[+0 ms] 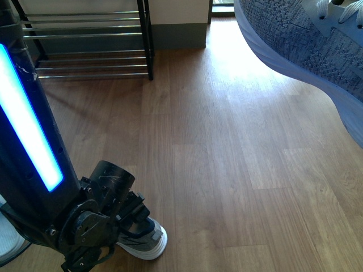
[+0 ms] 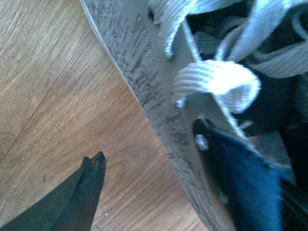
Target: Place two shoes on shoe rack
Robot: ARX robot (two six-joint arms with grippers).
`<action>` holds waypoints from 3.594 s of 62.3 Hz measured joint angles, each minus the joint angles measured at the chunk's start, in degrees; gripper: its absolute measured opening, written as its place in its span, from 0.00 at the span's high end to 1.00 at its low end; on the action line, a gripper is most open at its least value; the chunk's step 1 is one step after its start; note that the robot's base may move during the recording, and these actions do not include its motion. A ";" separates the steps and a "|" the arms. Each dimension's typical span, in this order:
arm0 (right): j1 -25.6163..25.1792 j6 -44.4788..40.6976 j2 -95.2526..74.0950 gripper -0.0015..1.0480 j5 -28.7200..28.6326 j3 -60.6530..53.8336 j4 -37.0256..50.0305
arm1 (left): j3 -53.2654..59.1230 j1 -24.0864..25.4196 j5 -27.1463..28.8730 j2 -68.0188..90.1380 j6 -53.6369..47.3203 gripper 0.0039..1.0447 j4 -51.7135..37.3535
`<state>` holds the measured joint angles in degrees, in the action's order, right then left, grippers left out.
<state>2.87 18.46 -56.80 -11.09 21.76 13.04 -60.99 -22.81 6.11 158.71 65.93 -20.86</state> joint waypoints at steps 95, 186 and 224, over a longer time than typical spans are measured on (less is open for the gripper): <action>0.00 0.00 0.00 0.99 -0.04 0.00 0.00 | 40.41 8.63 23.87 -117.92 -44.46 0.99 29.53; 0.00 0.00 0.00 0.99 0.04 0.00 0.00 | 40.41 8.68 23.87 -117.92 -44.94 0.99 29.53; -0.11 0.00 0.00 0.99 0.13 0.00 0.00 | 40.44 8.72 23.82 -117.85 -45.05 0.99 29.53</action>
<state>2.76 18.46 -56.80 -10.96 21.76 13.04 -20.56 -14.09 29.93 40.86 20.88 8.67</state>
